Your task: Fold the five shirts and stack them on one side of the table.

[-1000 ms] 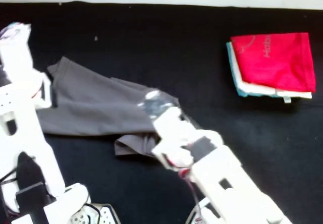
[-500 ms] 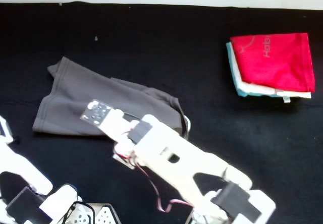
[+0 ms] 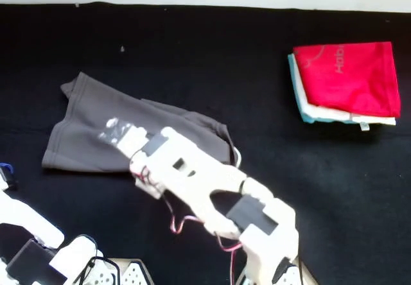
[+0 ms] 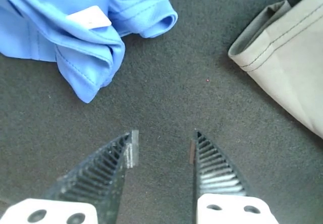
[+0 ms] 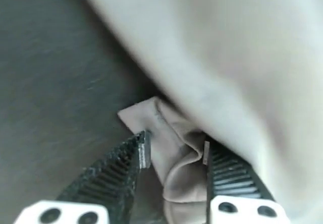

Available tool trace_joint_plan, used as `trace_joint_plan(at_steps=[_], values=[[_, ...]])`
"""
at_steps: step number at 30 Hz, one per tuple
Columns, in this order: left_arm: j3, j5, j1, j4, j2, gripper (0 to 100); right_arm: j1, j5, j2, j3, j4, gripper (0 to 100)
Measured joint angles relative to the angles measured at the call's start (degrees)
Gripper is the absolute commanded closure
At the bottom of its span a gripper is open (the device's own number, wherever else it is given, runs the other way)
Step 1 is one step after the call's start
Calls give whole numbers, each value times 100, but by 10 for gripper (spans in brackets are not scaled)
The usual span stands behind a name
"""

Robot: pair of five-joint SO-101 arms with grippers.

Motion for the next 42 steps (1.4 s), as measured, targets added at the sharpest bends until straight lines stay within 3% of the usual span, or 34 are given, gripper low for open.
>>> trace_joint_plan(at_steps=[6, 15, 27, 37, 42], values=[[18, 0, 220, 0, 0, 822, 387, 9, 26, -26, -26, 995], [492, 0, 844, 0, 0, 822, 1345, 9, -413, -79, 897, 992], [905, 0, 2716, -18, 0, 822, 2611, 9, -4114, -70, 2488, 992], [914, 0, 3745, -18, 0, 822, 4651, 756, -5732, -70, 2620, 992], [1187, 0, 4211, -18, 0, 822, 5090, 844, -5776, 158, 2549, 992]])
